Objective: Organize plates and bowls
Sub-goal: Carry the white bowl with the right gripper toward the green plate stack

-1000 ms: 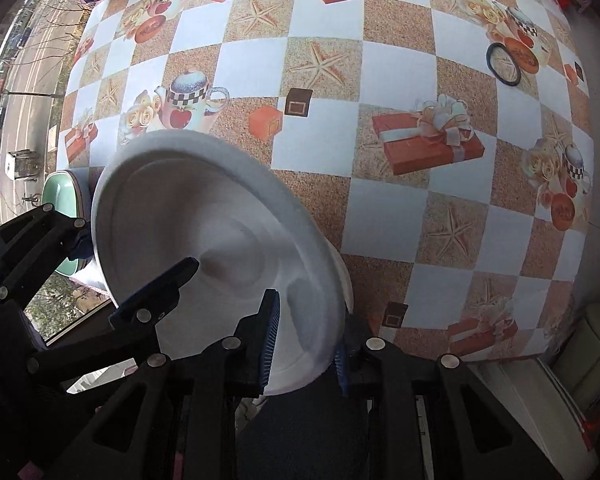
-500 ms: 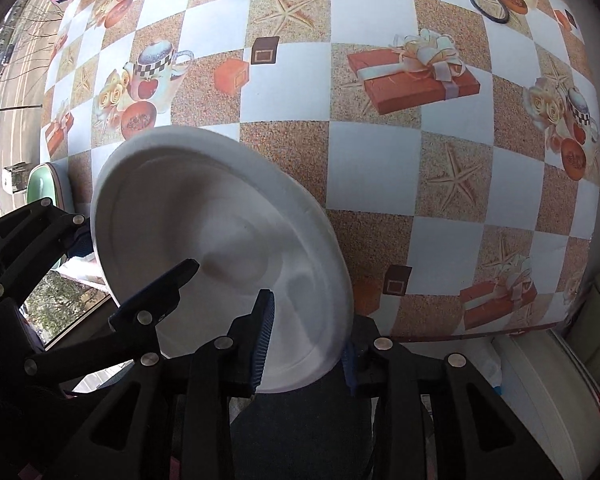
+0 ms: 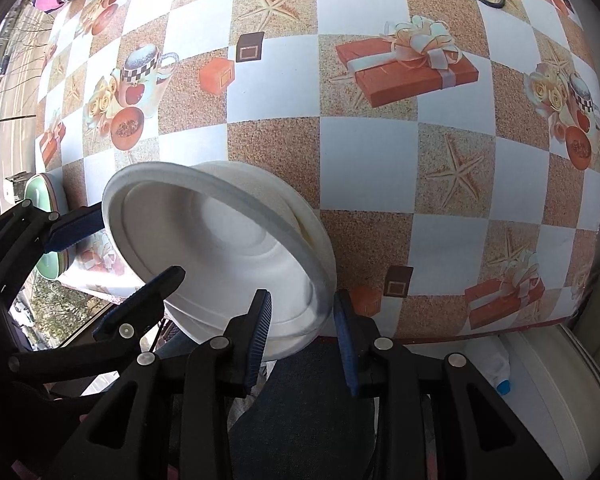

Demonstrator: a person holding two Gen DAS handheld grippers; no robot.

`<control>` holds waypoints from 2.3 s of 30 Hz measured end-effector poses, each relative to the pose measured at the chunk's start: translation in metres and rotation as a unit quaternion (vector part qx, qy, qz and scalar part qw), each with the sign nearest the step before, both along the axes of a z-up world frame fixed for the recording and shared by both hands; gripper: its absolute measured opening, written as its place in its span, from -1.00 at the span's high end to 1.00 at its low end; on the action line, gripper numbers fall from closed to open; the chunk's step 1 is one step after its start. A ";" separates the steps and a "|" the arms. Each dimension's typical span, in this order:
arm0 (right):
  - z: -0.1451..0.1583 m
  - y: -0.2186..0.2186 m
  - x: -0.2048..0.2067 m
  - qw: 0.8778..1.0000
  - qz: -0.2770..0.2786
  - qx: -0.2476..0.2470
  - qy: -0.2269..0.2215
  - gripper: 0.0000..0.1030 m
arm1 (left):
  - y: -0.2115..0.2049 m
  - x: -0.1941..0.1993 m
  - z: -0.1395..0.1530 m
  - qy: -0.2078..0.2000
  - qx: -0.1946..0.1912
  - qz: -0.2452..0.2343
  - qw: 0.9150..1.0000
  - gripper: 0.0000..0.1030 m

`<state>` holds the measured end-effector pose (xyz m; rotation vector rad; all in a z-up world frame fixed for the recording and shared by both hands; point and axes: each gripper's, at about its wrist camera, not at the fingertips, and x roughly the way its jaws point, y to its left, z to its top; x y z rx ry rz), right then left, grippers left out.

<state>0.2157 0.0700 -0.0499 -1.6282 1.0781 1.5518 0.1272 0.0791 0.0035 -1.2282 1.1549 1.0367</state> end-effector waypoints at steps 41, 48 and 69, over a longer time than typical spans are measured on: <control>-0.008 -0.003 0.063 0.995 -0.054 0.078 0.001 -0.97 | 0.012 -0.037 -0.028 0.018 -0.031 0.094 0.995 -0.50; -0.049 -0.007 0.056 0.998 -0.050 0.017 -0.035 -0.97 | 0.004 -0.018 -0.064 0.017 -0.101 0.045 0.994 -0.52; -0.094 -0.027 0.066 0.999 -0.029 0.010 -0.029 -1.00 | -0.019 -0.023 -0.083 0.013 -0.061 0.110 0.992 -0.63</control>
